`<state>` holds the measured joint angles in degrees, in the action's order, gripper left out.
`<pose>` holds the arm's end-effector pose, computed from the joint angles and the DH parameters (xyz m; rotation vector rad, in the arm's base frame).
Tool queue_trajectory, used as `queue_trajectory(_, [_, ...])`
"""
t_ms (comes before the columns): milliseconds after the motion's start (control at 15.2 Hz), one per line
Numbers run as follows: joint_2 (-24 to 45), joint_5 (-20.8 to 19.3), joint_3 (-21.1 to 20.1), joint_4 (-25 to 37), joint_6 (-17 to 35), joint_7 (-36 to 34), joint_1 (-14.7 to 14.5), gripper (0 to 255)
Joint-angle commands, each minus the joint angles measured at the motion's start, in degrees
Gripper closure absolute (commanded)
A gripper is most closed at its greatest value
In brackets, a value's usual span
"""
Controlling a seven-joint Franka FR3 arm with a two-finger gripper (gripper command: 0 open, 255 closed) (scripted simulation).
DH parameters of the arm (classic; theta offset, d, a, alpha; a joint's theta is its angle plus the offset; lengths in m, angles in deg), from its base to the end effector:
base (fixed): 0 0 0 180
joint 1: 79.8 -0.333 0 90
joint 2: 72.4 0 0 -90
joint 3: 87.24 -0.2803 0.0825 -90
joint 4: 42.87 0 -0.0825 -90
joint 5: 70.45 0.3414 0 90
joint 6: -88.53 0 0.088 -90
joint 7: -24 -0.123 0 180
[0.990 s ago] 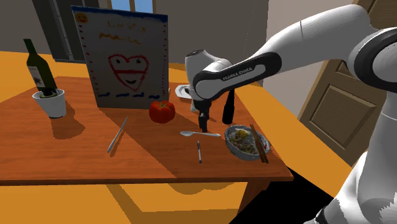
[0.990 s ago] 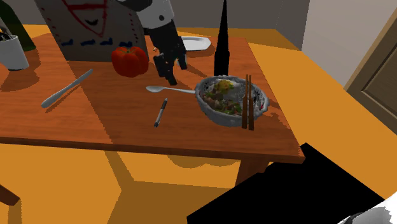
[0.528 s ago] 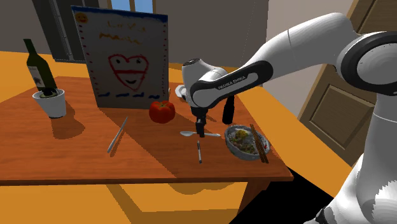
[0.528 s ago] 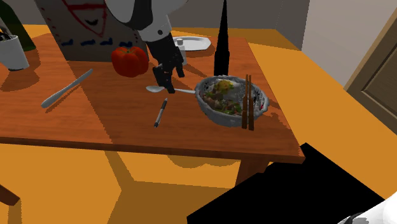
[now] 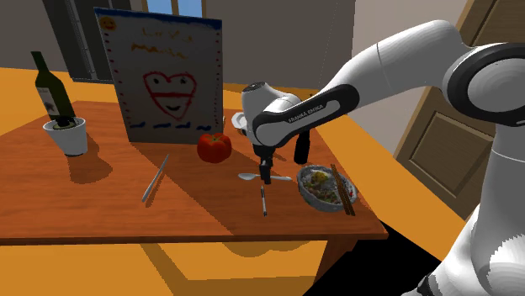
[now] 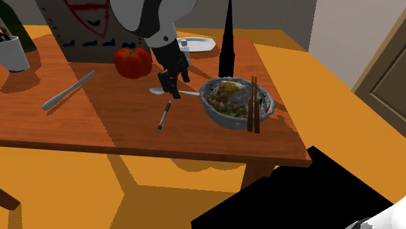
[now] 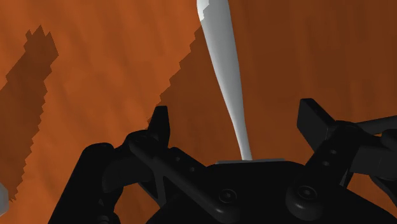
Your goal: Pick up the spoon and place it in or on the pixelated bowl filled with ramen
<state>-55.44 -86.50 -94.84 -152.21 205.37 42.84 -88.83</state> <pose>0.5359 0.1375 0.3085 2.7237 1.0937 -0.2403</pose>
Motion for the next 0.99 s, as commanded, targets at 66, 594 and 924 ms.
queue_trajectory(66, [0.0, 0.0, 0.0, 0.0, 0.0, 0.0, 0.0, 255])
queue_trajectory(594, [0.0, 0.0, 0.0, 0.0, 0.0, 0.0, 0.0, 255])
queue_trajectory(924, [-1.5, 0.5, -0.2, 1.2, -2.5, 0.7, 0.0, 255])
